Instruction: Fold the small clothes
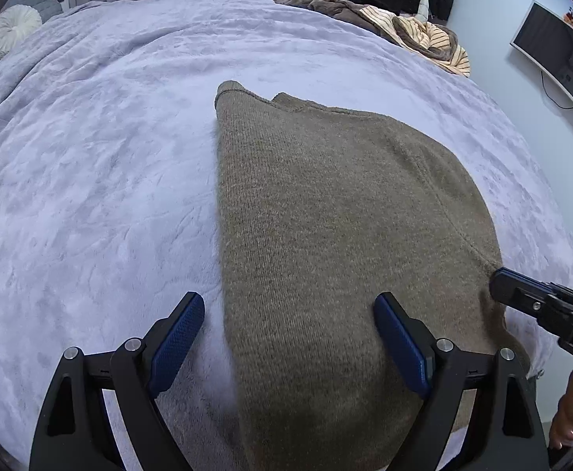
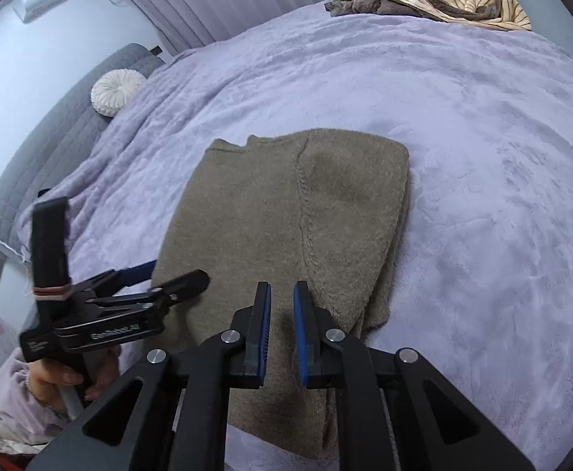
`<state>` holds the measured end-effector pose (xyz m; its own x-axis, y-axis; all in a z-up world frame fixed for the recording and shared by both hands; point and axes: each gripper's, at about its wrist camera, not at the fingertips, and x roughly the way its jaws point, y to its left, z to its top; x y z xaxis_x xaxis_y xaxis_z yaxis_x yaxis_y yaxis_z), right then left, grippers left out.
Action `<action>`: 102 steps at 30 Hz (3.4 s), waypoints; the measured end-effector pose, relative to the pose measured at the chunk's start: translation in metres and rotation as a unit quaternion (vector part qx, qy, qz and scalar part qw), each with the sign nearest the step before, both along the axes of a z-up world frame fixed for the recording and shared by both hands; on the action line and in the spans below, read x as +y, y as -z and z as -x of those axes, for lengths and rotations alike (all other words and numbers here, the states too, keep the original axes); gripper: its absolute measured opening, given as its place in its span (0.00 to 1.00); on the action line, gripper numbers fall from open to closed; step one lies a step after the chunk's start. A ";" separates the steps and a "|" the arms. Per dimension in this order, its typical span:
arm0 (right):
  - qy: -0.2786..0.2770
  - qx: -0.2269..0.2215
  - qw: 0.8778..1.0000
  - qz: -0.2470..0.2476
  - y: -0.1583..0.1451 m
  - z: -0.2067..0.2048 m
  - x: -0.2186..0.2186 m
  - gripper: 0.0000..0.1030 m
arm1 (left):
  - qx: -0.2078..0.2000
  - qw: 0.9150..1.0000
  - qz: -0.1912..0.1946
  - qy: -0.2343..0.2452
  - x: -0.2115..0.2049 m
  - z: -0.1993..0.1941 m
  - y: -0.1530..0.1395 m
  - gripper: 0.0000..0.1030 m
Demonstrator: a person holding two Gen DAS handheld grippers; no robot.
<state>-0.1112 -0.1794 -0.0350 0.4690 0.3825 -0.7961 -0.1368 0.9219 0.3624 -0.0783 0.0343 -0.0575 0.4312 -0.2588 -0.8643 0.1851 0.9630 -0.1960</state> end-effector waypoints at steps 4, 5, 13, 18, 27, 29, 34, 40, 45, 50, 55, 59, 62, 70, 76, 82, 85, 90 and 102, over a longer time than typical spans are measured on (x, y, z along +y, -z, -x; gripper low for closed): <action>0.013 0.016 1.000 -0.007 0.019 0.009 -0.014 0.04 | 0.008 1.000 0.000 -0.003 0.002 0.014 0.003 0.86; 0.015 0.015 1.000 -0.013 0.020 0.012 -0.016 0.04 | 0.009 1.000 -0.003 -0.003 0.001 0.017 0.005 0.86; 0.016 0.003 1.000 -0.005 0.019 0.036 -0.016 0.04 | 0.012 1.000 -0.013 -0.010 0.002 0.037 0.011 0.86; 0.010 0.004 1.000 0.014 0.014 0.058 -0.015 0.09 | 0.008 1.000 -0.025 0.006 0.004 0.051 0.014 0.87; 0.029 0.009 0.999 -0.038 0.009 0.077 -0.031 0.49 | 0.010 1.000 -0.025 0.003 0.015 0.062 0.006 0.87; 0.021 0.011 0.999 -0.044 0.009 0.076 -0.028 0.49 | 0.004 0.999 -0.032 -0.001 0.017 0.061 0.001 0.87; 0.036 0.000 0.999 -0.023 0.002 0.070 -0.025 0.10 | -0.008 0.997 -0.073 -0.010 0.027 0.059 0.001 0.87; 0.085 0.061 0.993 -0.063 0.043 0.064 -0.056 0.07 | 0.021 0.999 -0.043 -0.005 0.039 0.063 0.021 0.91; 0.082 0.060 0.994 -0.034 0.045 0.074 -0.058 0.07 | 0.032 0.999 -0.029 -0.008 0.045 0.062 0.017 0.91; 0.108 0.044 0.990 -0.075 0.034 0.078 -0.072 0.07 | 0.030 0.999 -0.036 -0.016 0.044 0.061 0.011 0.91; 0.109 0.026 0.991 -0.071 0.017 0.071 -0.073 0.08 | 0.029 0.999 -0.041 -0.020 0.041 0.061 0.009 0.91; 0.104 0.026 0.992 -0.068 0.011 0.064 -0.068 0.08 | 0.027 0.998 -0.042 -0.024 0.041 0.060 0.004 0.91; 0.101 0.028 0.992 -0.066 0.010 0.060 -0.064 0.08 | 0.025 0.998 -0.050 -0.024 0.041 0.058 0.000 0.91; 0.093 0.037 0.995 -0.021 -0.003 0.041 -0.047 0.33 | 0.019 0.998 -0.052 -0.033 0.036 0.047 -0.017 0.91; 0.090 0.029 0.996 -0.002 -0.023 0.026 -0.035 0.64 | 0.003 0.998 -0.050 -0.034 0.027 0.041 -0.032 1.00; 0.088 0.024 0.994 0.057 -0.036 0.014 -0.020 0.84 | -0.003 0.997 -0.061 -0.046 0.023 0.034 -0.041 1.00; 0.089 0.019 0.993 0.078 -0.040 0.011 -0.012 0.99 | -0.009 0.995 -0.075 -0.064 0.023 0.031 -0.046 1.00; 0.089 0.029 0.992 0.089 -0.039 0.010 -0.001 0.99 | -0.014 0.992 -0.090 -0.082 0.024 0.026 -0.052 1.00; 0.115 0.037 0.986 0.113 -0.041 0.005 0.001 0.99 | -0.023 0.993 -0.087 -0.080 0.016 0.025 -0.060 1.00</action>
<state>-0.1161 -0.1780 0.0058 0.4597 0.0818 -0.8843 0.1044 0.9839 0.1452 -0.1038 0.0505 0.0021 0.4947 -0.0314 -0.8685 0.0314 0.9993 -0.0182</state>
